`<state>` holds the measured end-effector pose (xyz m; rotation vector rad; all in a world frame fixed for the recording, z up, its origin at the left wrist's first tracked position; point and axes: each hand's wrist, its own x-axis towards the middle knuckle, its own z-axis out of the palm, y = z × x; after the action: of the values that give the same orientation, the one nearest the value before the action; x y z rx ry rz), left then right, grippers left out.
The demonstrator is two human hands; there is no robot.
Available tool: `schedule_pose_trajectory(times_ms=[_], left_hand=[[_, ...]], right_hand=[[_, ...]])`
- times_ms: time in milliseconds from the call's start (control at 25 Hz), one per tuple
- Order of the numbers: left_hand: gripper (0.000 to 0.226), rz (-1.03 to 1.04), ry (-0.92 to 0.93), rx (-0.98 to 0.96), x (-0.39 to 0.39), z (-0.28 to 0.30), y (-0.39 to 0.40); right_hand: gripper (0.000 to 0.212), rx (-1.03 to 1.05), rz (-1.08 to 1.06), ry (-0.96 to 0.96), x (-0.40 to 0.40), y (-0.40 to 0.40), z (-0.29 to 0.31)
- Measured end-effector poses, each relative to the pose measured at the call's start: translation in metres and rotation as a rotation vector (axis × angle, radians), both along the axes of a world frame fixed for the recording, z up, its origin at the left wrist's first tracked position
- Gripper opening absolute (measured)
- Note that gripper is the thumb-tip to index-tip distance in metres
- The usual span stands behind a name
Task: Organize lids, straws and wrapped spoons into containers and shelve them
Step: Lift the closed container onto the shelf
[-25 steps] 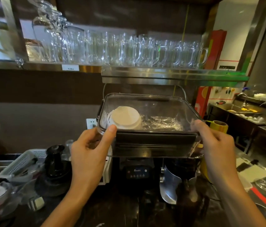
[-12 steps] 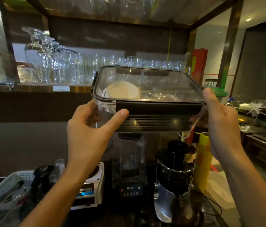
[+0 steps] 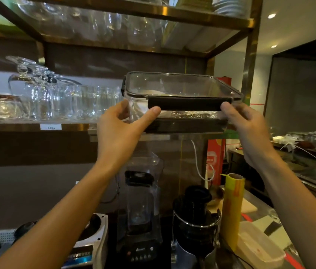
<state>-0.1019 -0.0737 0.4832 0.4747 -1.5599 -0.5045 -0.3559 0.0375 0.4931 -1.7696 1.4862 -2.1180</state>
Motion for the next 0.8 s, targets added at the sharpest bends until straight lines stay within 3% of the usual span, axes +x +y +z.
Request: schedule_pose_trajectory(times_ms=[160,360,520,800], left_hand=[[0.068,0.003,-0.059,0.019,-0.033,0.022,-0.028],[0.066,0.052,-0.133,0.041,-0.073,0.045,-0.061],[0.077,0.054,-0.135,0.086,-0.096,0.042,-0.087],[0.063,0.078,-0.175,0.139,-0.113,0.030,-0.104]], right_hand=[[0.037,0.018,-0.068,0.062,-0.036,-0.025,0.017],[0.030,0.018,-0.055,0.028,-0.071,-0.057,0.032],[0.029,0.047,-0.034,-0.011,-0.091,-0.080,0.032],[0.027,0.086,-0.048,-0.015,-0.115,-0.112,0.026]])
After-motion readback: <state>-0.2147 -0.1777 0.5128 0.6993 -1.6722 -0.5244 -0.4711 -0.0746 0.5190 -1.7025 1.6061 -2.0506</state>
